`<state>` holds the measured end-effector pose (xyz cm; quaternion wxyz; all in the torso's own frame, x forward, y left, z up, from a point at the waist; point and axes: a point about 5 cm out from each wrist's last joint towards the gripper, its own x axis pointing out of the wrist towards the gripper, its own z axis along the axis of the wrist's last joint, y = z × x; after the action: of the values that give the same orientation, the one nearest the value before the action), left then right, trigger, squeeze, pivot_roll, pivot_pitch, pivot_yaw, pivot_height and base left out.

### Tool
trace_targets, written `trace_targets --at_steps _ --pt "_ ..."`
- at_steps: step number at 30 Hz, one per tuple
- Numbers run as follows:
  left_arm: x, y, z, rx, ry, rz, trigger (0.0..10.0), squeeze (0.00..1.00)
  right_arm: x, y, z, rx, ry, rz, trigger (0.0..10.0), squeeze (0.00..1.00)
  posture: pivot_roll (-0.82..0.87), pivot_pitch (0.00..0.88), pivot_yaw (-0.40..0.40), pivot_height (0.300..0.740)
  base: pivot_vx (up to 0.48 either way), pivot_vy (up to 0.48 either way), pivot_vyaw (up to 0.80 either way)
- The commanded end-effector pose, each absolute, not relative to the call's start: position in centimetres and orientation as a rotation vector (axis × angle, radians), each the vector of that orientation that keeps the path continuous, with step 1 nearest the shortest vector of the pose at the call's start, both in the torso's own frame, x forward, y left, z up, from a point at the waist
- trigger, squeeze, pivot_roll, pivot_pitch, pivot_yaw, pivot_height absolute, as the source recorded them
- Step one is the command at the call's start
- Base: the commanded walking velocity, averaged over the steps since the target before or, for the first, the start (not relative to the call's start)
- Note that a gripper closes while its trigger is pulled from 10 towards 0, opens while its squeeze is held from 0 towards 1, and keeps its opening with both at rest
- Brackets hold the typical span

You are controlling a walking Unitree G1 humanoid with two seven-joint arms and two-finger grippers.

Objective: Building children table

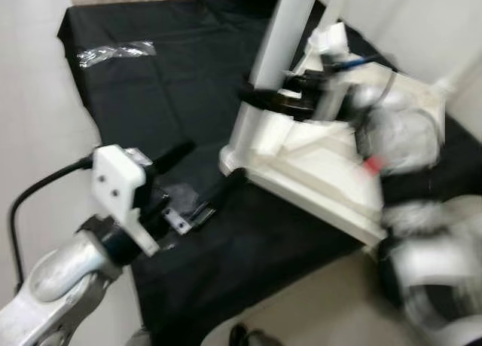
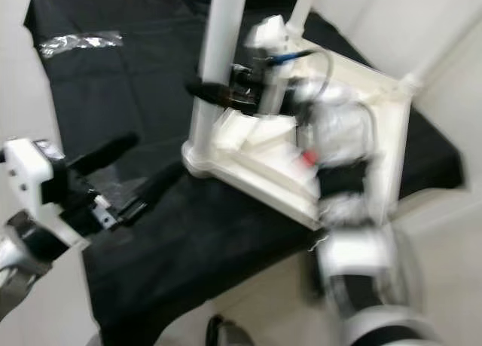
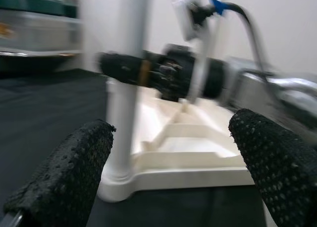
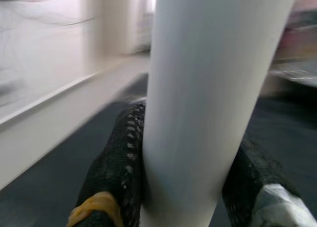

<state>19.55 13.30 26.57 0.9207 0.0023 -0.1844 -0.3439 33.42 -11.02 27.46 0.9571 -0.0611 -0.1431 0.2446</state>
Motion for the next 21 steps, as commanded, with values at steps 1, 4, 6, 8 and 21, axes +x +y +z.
trace_targets --at_steps 1,4,6,8,21 --pt "19.3 13.4 26.6 0.015 -0.378 -0.713 10.0 0.00 32.9 -12.2 20.1 -0.255 0.065 0.367 0.0 0.00 0.11 0.295 -0.148 0.740 0.000 0.000 0.00" --pt "19.6 13.4 26.6 0.002 -0.384 -0.716 10.0 0.00 30.4 -10.3 18.7 -0.155 0.101 0.544 0.0 0.00 0.09 0.251 -0.133 0.740 0.000 0.000 0.00" --pt "19.8 13.1 26.6 -0.007 -0.390 -0.729 10.0 0.00 31.7 -10.5 19.8 -0.164 0.058 0.538 6.5 0.00 0.09 0.232 -0.135 0.740 0.000 0.000 0.00" --pt "19.8 13.1 26.6 -0.007 -0.390 -0.729 10.0 0.00 31.7 -10.5 19.8 -0.164 0.058 0.538 6.5 0.00 0.09 0.232 -0.135 0.740 0.000 0.000 0.00" --pt "19.9 12.9 26.8 -0.008 -0.397 -0.742 10.0 0.00 35.2 -10.8 27.1 -0.138 -0.134 0.696 10.0 0.88 0.10 0.236 -0.133 0.740 0.000 0.000 0.00"
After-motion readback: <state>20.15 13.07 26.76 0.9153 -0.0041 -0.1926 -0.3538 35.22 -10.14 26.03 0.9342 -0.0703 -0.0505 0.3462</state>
